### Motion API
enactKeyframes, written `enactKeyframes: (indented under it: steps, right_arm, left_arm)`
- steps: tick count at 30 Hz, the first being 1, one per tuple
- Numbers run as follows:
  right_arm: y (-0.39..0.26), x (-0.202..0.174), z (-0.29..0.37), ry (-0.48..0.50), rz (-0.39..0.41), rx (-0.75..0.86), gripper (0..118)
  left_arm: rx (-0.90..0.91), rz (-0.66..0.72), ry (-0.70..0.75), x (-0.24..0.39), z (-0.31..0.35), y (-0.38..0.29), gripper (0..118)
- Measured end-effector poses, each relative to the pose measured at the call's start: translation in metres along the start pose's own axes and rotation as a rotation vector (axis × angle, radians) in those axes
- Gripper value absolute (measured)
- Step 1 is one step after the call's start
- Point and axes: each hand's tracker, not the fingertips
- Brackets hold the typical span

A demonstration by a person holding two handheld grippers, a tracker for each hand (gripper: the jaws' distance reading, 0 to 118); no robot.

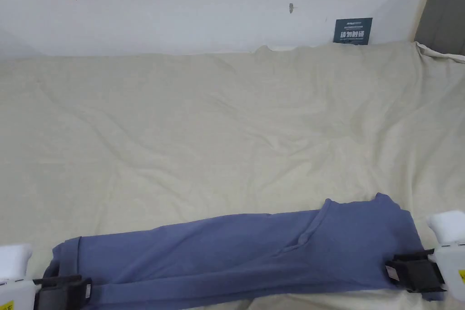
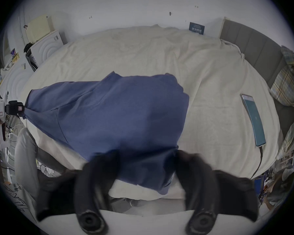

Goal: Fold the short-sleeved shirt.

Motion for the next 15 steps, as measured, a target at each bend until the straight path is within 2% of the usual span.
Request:
enactKeyframes:
  steps: [1,4,7,8,9,10,11,12,13,14,15]
  right_arm:
    - [0.002,-0.001,0.006,-0.023,0.007,0.028,85]
    - [0.009,-0.013,0.023,-0.034,-0.007,0.095,85]
    - [0.012,-0.033,0.041,0.073,-0.039,0.271,82]
    - [0.012,-0.040,0.045,0.125,-0.063,0.329,77]
    - [0.013,-0.051,0.043,0.191,-0.104,0.364,63]
    - [0.014,-0.062,0.040,0.254,-0.125,0.360,42]
    - [0.014,-0.074,0.036,0.298,-0.143,0.367,33]
    - [0.014,-0.087,0.029,0.332,-0.163,0.372,33]
    - [0.014,-0.101,0.022,0.336,-0.151,0.371,11]
    - [0.014,-0.112,0.016,0.344,-0.137,0.368,5]
    - [0.014,-0.125,0.011,0.372,-0.112,0.350,4]
  left_arm:
    - [0.035,0.015,-0.002,-0.005,0.007,0.002,115]
    - [0.114,0.106,-0.072,-0.017,0.024,0.010,115]
    - [0.177,0.157,-0.142,-0.021,0.041,0.009,115]
    - [0.195,0.173,-0.166,-0.023,0.044,0.006,114]
    - [0.199,0.203,-0.219,-0.026,0.044,0.003,113]
    - [0.201,0.242,-0.272,-0.030,0.044,-0.002,103]
    - [0.208,0.265,-0.320,-0.031,0.046,-0.008,97]
    - [0.215,0.285,-0.334,-0.033,0.045,-0.014,97]
    - [0.209,0.295,-0.317,-0.035,0.044,-0.019,72]
    - [0.202,0.287,-0.304,-0.034,0.042,-0.023,39]
    - [0.187,0.278,-0.253,-0.035,0.042,-0.029,11]
